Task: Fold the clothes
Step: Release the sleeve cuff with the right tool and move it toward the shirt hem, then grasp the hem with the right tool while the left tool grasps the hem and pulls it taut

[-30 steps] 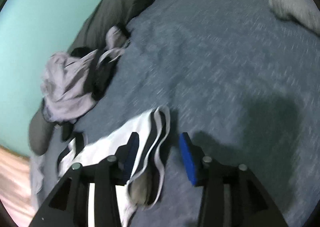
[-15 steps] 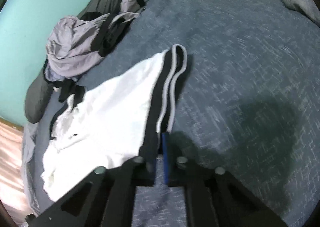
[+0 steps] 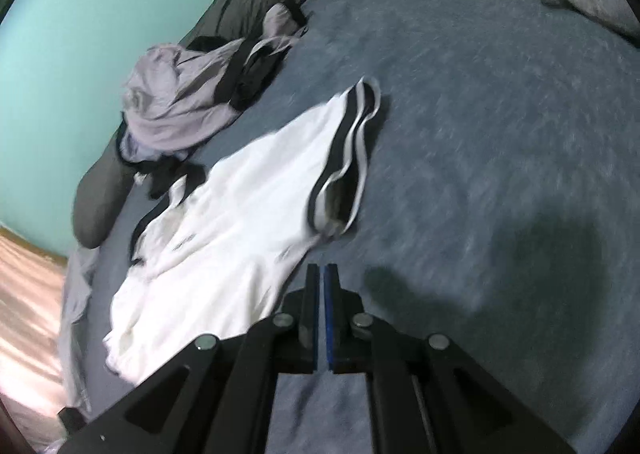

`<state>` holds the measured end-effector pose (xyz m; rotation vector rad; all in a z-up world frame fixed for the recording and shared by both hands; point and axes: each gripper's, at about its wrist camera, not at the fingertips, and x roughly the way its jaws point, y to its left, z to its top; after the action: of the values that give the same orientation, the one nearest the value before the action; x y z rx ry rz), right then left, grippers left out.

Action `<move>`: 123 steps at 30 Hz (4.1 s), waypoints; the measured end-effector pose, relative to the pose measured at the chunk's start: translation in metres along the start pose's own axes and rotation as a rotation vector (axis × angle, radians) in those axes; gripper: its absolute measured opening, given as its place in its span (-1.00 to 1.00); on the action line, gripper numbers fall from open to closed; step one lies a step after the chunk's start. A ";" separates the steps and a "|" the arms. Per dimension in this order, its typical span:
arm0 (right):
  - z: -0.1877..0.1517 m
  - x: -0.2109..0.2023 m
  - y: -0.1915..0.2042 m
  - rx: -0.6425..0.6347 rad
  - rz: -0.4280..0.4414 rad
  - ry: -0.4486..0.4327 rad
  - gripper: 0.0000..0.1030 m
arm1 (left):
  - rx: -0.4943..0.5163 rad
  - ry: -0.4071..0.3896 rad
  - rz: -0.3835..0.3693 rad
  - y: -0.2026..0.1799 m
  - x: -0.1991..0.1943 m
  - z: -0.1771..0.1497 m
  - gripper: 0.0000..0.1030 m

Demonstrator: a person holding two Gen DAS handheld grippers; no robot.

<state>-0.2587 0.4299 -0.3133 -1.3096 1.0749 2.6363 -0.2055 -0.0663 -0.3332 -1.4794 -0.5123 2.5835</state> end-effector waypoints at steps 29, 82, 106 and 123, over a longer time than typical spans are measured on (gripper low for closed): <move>-0.168 -0.051 0.093 -0.226 0.308 0.301 -0.38 | -0.040 0.080 -0.003 -0.039 -0.047 -0.053 0.12; -0.063 -0.102 0.024 -0.283 0.030 0.255 -0.98 | 0.014 0.226 -0.128 -0.062 0.015 -0.062 -0.61; -0.078 -0.142 0.067 -0.383 0.028 0.265 -0.98 | 0.131 0.015 -0.092 -0.027 -0.170 -0.039 -0.91; -0.129 -0.089 0.064 -0.444 -0.036 0.438 -0.98 | 0.124 0.171 0.010 0.010 -0.129 -0.083 -0.90</move>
<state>-0.1289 0.3308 -0.2673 -2.0346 0.4728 2.7272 -0.0677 -0.0909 -0.2702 -1.6435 -0.3187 2.4176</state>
